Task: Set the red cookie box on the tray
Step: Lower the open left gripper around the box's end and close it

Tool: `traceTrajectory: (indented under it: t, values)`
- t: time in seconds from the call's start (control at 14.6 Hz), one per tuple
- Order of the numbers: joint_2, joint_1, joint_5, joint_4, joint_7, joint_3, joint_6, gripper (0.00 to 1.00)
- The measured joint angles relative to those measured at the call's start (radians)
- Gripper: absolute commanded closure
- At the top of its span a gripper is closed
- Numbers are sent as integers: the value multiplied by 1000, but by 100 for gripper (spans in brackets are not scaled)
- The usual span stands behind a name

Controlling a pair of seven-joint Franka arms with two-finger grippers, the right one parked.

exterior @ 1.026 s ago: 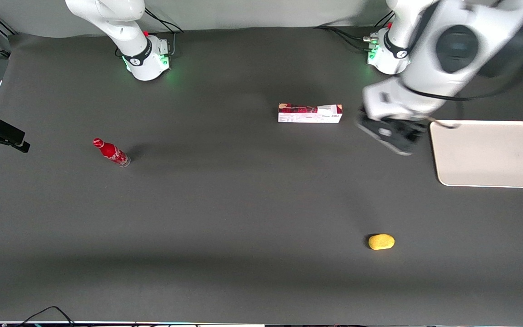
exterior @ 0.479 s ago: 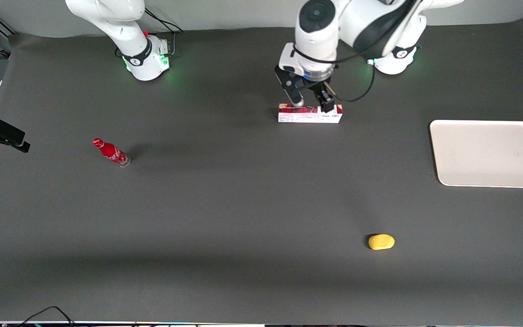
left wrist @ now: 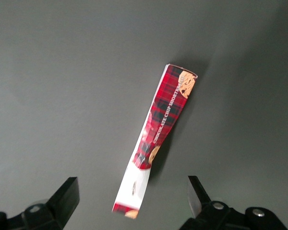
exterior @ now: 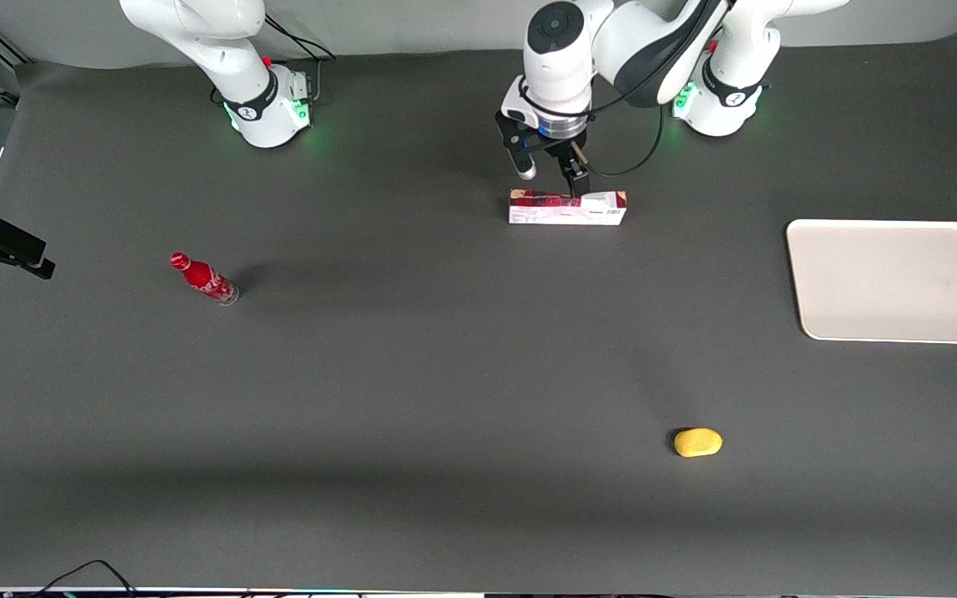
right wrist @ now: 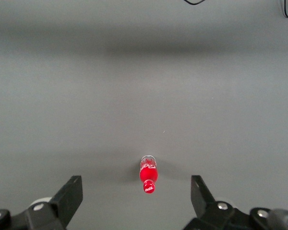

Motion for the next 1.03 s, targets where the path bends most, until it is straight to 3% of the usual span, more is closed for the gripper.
traceTrajectory:
  t: [0.48,1.03]
  values:
    - [0,7,-9,-243,24,-55,388,0]
    - [0,32,-13,-289,191,-58,432,0]
